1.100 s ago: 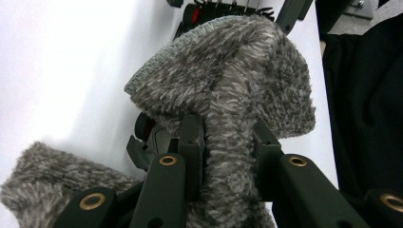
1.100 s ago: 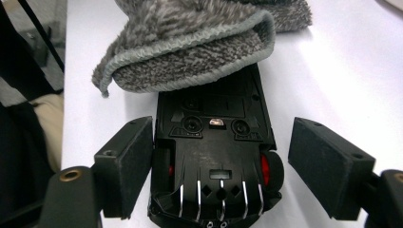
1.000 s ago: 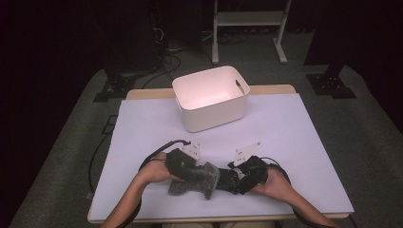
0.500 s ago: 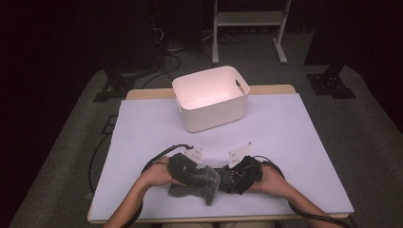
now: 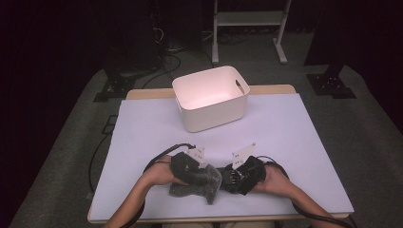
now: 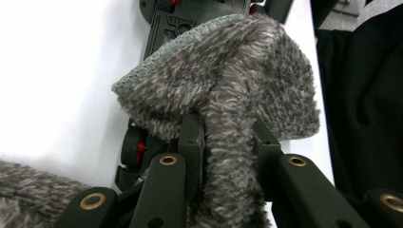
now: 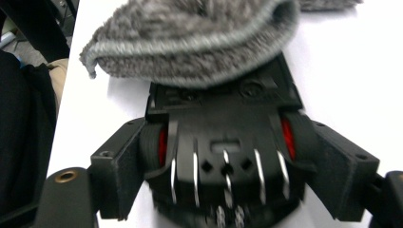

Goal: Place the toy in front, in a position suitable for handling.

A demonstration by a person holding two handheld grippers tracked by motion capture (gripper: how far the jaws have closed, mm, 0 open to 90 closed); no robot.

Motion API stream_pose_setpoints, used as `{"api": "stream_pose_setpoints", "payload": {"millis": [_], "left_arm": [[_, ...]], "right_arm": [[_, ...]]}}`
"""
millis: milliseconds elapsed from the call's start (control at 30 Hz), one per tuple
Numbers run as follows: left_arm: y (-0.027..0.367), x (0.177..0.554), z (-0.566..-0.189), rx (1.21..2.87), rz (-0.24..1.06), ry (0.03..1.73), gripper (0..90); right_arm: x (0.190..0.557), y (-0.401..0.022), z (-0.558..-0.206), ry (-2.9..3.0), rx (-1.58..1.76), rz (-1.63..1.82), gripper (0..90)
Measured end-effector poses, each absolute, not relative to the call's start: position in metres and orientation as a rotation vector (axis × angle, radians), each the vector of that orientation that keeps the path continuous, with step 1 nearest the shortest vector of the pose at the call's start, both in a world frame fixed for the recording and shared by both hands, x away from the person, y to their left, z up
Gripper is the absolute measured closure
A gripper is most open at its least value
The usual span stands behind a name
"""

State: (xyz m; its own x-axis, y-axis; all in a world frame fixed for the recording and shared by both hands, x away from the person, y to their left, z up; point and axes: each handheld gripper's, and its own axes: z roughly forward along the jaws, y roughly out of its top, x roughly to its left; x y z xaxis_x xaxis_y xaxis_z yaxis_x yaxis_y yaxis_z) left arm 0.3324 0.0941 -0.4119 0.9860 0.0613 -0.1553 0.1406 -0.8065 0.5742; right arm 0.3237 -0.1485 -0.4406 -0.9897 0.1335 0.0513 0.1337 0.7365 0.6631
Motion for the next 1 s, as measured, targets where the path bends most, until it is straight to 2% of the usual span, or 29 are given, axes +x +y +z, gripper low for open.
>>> {"api": "stream_pose_setpoints", "payload": {"millis": [600, 733, 1000], "left_arm": [[0.058, 0.338, -0.393, 2.561, -0.155, 0.012, 72.3], [0.069, 0.339, -0.391, 2.544, -0.146, 0.038, 73.0], [0.118, 0.336, -0.395, 2.475, -0.138, 0.155, 74.0]], "right_arm": [[0.326, -0.157, -0.446, -2.884, -0.221, -1.187, 23.7], [0.327, -0.158, -0.447, -2.895, -0.205, -1.182, 23.7], [0.327, -0.159, -0.448, -2.892, -0.199, -1.185, 23.9]]}}
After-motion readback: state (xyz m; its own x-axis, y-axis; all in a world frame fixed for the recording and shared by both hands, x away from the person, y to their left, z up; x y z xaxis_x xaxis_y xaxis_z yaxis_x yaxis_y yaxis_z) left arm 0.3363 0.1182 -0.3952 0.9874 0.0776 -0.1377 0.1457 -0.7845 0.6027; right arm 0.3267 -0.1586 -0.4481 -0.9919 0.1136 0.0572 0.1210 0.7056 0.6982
